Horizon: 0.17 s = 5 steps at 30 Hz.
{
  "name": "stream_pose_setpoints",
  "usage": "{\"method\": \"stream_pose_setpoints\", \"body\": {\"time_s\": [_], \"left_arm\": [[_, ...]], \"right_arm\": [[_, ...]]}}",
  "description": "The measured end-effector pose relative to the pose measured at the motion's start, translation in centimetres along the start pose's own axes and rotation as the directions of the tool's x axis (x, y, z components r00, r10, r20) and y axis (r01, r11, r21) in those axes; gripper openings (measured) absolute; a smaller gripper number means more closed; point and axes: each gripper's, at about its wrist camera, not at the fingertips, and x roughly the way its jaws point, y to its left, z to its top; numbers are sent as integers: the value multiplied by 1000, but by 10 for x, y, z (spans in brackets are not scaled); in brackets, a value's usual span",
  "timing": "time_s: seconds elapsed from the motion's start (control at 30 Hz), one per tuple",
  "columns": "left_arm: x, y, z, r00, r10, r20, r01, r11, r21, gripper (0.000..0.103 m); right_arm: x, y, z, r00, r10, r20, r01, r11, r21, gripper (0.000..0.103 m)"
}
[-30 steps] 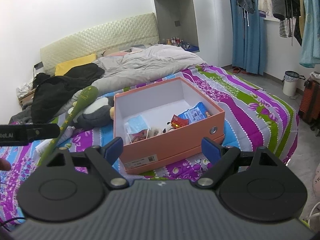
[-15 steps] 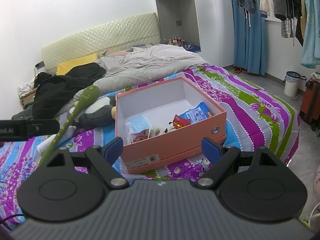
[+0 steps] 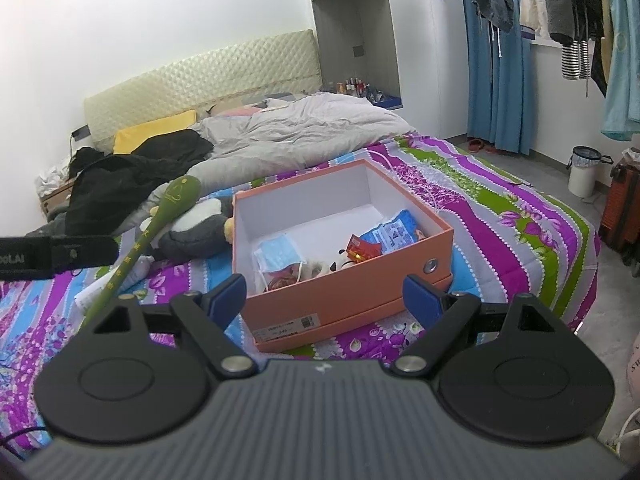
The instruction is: Organize soft objects
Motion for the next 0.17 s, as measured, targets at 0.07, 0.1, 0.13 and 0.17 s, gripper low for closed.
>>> {"method": "stream_pose_setpoints", "body": {"time_s": [0.07, 0.1, 0.13, 0.17], "left_arm": [[-1, 0, 0, 1000, 0, 1, 0, 1000, 3, 101], [0, 0, 0, 1000, 0, 2, 0, 1000, 0, 101], [0, 1, 0, 1000, -1, 2, 1, 1000, -1, 101], [0, 1, 0, 1000, -2, 1, 2, 1000, 0, 101]], "right_arm": [[0, 1, 0, 1000, 3, -2, -3, 1000, -1, 87], [0, 1, 0, 1000, 4, -2, -4, 1000, -2, 87], [0, 1, 0, 1000, 5, -2, -5, 1000, -3, 87], [0, 1, 0, 1000, 5, -3, -5, 1000, -3, 87]]}}
